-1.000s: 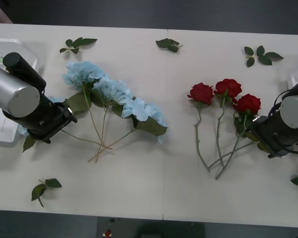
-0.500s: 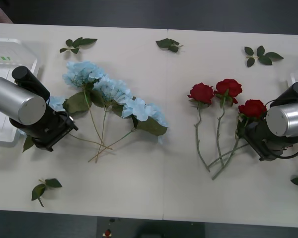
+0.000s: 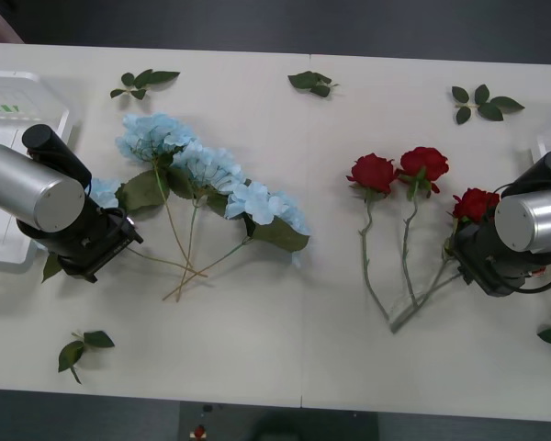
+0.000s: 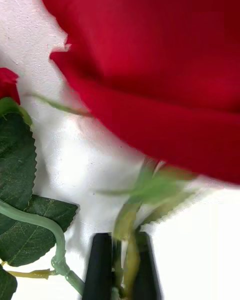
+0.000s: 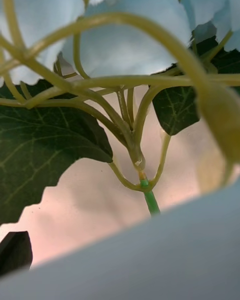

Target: Put the red flowers into the right box and the blue flowers into the left box

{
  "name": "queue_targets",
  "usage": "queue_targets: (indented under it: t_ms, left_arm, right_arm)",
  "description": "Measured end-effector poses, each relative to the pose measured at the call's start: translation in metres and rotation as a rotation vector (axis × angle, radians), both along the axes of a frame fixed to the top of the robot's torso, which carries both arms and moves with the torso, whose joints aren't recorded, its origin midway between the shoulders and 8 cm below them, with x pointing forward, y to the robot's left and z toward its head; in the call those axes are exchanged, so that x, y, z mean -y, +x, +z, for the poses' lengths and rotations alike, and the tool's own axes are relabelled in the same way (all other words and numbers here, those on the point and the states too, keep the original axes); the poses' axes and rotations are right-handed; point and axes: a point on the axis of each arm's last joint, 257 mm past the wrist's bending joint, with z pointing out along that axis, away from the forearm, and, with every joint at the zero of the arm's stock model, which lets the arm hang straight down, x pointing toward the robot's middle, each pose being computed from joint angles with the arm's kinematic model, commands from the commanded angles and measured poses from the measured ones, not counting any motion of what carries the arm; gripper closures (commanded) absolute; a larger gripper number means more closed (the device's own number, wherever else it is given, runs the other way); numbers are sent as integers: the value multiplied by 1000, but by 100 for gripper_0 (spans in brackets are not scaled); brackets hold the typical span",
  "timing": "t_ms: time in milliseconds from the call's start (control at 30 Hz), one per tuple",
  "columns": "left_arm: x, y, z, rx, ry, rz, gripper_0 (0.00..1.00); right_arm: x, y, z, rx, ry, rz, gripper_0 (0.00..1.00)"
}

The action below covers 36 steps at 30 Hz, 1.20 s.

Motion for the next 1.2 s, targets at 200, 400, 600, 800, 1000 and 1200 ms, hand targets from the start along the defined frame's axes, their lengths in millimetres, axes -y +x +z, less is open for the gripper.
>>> queue_targets:
  t_ms: [200, 400, 600, 800, 1000, 1200]
  left_arm:
    - [-6, -1, -3, -10, 4, 16, 47]
    - [-9, -2, -5, -15, 7, 23, 90]
    - [-9, -2, -5, -15, 7, 23, 93]
    - [-15, 2, -4, -2, 33, 24, 100]
    - [-27, 7, -2, 22, 80, 24, 100]
    - [-27, 18, 16, 85, 162, -55, 100]
  right_arm:
    - [-1, 0, 5, 2, -3, 8, 100]
    - [8, -8, 41, -1, -49, 36, 100]
    - [28, -13, 82, 24, -111, 43, 100]
    - [53, -20, 117, 21, -226, 200, 100]
    - [90, -19, 153, 35, -330, 340, 100]
    - [133, -18, 183, 51, -421, 513, 100]
